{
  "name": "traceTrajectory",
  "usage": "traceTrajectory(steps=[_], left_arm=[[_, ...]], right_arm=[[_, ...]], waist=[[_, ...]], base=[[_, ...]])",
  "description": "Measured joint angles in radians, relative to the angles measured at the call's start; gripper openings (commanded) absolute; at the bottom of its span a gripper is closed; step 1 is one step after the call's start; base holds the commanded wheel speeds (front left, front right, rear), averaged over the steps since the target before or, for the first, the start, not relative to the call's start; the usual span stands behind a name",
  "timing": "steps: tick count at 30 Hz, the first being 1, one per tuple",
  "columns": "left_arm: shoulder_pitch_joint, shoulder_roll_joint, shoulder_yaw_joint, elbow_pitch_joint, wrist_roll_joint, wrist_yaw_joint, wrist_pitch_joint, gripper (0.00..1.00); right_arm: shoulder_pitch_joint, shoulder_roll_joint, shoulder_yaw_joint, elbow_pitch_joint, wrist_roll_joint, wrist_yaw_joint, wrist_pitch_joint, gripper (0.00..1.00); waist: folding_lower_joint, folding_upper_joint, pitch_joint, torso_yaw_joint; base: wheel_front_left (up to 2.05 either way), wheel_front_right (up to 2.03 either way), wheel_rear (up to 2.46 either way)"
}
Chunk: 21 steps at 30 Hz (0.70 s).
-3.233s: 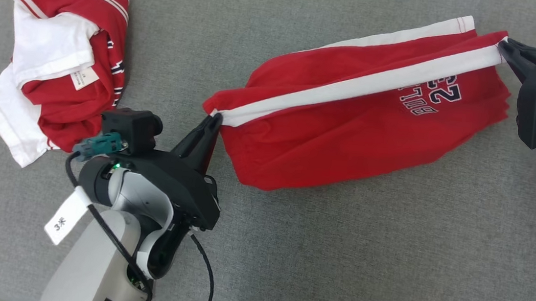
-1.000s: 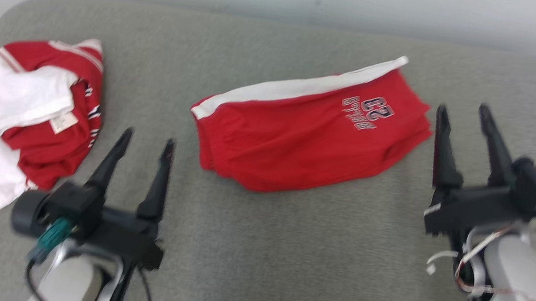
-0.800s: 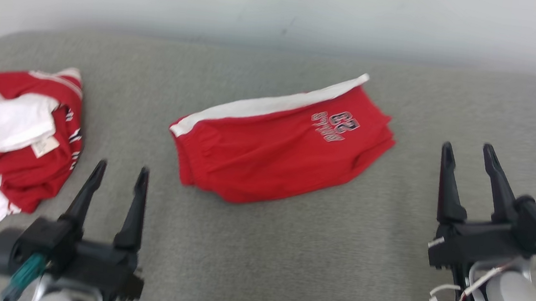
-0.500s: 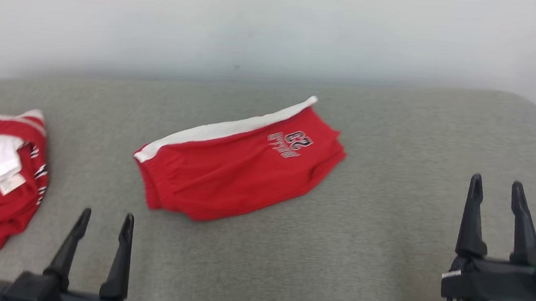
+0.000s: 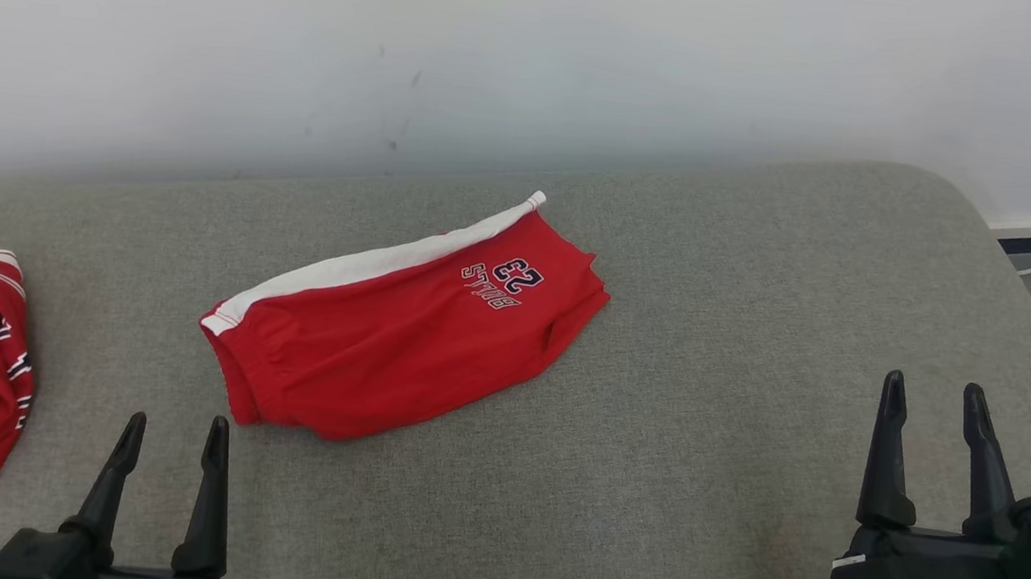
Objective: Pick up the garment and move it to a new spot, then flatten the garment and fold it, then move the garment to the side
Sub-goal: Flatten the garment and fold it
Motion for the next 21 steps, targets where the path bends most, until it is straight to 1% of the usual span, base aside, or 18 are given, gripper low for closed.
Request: traceTrajectory(steps=[11,15,21], left_arm=[[-0.001,-0.012,0.009,-0.017,0.012,0.0,0.028,1.0],[-0.001,-0.02,0.009,-0.029,0.036,0.0,0.035,1.0],[-0.008,-0.024,0.012,-0.034,0.03,0.0,0.056,1.0]], right_arm=[[0.005,0.001,0.01,-0.007,-0.003,0.0,0.0,1.0],[0.002,0.002,0.011,-0.013,-0.008,0.0,0.0,1.0],[-0.001,0.003,0.01,-0.022,-0.01,0.0,0.0,1.0]], waist=[[0.0,0.0,0.028,0.014],[0.0,0.0,0.039,0.018],[0.0,0.0,0.06,0.024]], base=[[0.0,0.0,0.0],[0.0,0.0,0.0],[0.0,0.0,0.0]])
